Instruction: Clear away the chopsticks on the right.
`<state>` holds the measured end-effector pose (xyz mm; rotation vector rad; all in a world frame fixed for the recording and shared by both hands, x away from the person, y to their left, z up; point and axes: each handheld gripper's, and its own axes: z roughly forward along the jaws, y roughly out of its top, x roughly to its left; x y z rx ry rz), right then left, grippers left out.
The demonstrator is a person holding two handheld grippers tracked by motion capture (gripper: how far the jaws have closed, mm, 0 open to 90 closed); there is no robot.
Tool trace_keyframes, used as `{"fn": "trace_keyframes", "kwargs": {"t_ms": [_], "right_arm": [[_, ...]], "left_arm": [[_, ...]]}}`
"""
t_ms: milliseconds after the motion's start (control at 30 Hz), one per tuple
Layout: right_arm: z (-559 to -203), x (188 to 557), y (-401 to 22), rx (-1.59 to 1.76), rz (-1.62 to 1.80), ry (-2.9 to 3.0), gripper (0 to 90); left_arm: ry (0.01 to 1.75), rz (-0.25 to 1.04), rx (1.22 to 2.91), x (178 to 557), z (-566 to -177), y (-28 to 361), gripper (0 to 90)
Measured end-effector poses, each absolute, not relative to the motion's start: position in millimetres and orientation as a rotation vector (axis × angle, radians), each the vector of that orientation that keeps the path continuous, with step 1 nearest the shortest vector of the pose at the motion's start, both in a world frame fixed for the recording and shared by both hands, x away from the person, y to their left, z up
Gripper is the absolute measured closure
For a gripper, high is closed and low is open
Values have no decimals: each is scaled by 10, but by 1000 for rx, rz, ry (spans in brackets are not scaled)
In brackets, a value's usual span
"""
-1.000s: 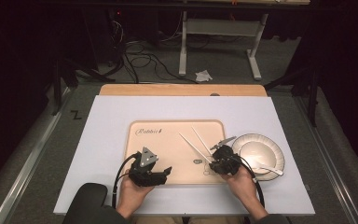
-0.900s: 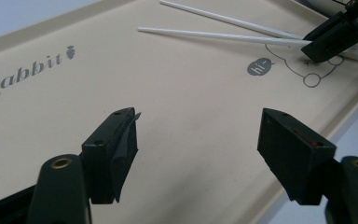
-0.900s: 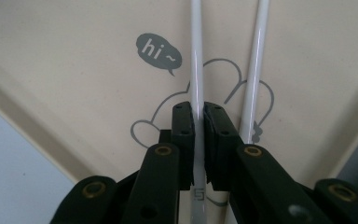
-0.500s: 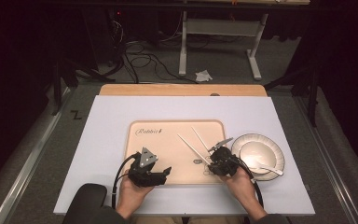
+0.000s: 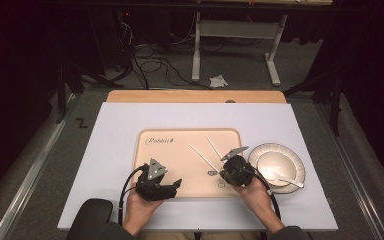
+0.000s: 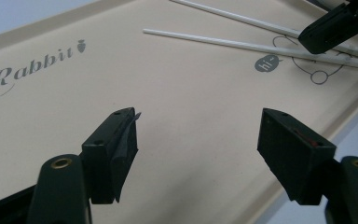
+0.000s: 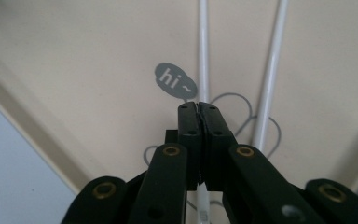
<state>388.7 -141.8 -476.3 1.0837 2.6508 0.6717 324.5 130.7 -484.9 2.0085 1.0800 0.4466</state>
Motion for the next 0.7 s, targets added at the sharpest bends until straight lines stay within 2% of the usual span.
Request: {"fn": "trace_keyframes", "kwargs": {"t_ms": [333,700], "right_arm": [[-4842,3991,-1229,989,650,2701,900],[-4878,4158,-1210,998,624,2698,900]], "left_arm": [[1144,474,1985,3156,-4857,1420,292],[1202,504,1953,3063,-4858,1531,292]]}}
